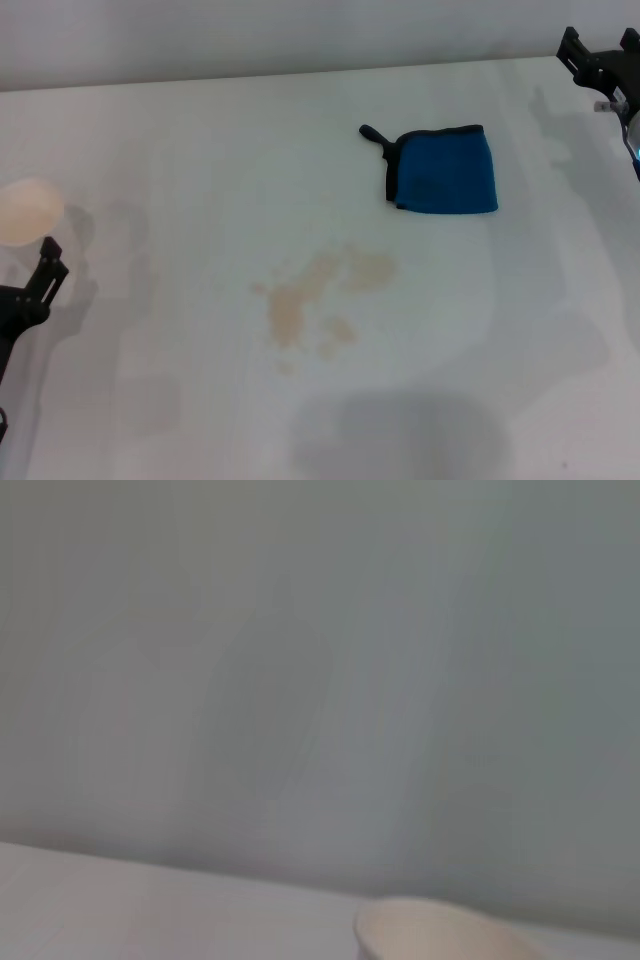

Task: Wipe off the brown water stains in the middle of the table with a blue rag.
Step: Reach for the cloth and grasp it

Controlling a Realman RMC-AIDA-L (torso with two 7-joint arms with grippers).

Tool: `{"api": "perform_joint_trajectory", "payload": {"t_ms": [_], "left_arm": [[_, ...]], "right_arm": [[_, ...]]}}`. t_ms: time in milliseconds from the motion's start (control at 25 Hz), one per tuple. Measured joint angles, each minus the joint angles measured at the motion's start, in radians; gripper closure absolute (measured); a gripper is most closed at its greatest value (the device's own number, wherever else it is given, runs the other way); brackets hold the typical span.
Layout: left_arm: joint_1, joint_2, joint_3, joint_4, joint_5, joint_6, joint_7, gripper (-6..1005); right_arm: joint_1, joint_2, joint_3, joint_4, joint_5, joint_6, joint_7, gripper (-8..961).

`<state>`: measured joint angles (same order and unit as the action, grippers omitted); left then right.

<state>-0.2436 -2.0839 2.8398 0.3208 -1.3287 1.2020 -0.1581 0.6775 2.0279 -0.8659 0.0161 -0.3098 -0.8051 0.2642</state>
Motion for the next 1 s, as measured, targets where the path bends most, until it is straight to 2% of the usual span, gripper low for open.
{"api": "perform_joint_trajectory", "payload": {"t_ms": [160,280,360,640,760,880,960,1000], "left_arm": [[0.028,0.001,0.001,-0.001,0.013,0.086,-0.115,107],[0.052,0.004,0.001,-0.009,0.013,0.172,-0.209,107],[0.072,0.006,-0.003,-0.019,0.011,0.232,-0.28,107],[0.108,0.006,-0.01,-0.107,-0.013,0.308,-0.452,107],[0.128,0.006,-0.011,-0.129,-0.036,0.32,-0.492,107],[0.142,0.006,-0.011,-0.132,-0.046,0.327,-0.503,107],[0.148,0.005,-0.011,-0.133,-0.051,0.331,-0.504,107],[0.149,0.005,-0.011,-0.134,-0.052,0.333,-0.504,107]], "right_arm": [[0.005,0.0,-0.001,0.0,0.0,0.009,0.046,170],[0.011,0.0,-0.045,-0.006,-0.003,0.027,0.12,170],[0.017,-0.002,-0.124,-0.026,-0.013,0.059,0.218,171],[0.005,-0.025,-0.571,-0.24,-0.063,0.173,0.633,172],[0.018,-0.054,-0.73,-0.312,-0.072,0.188,0.748,173],[0.064,-0.106,-0.879,-0.354,-0.153,0.186,0.935,173],[0.114,-0.141,-0.939,-0.36,-0.272,0.167,1.107,174],[0.132,-0.152,-0.95,-0.359,-0.317,0.158,1.164,174]]}}
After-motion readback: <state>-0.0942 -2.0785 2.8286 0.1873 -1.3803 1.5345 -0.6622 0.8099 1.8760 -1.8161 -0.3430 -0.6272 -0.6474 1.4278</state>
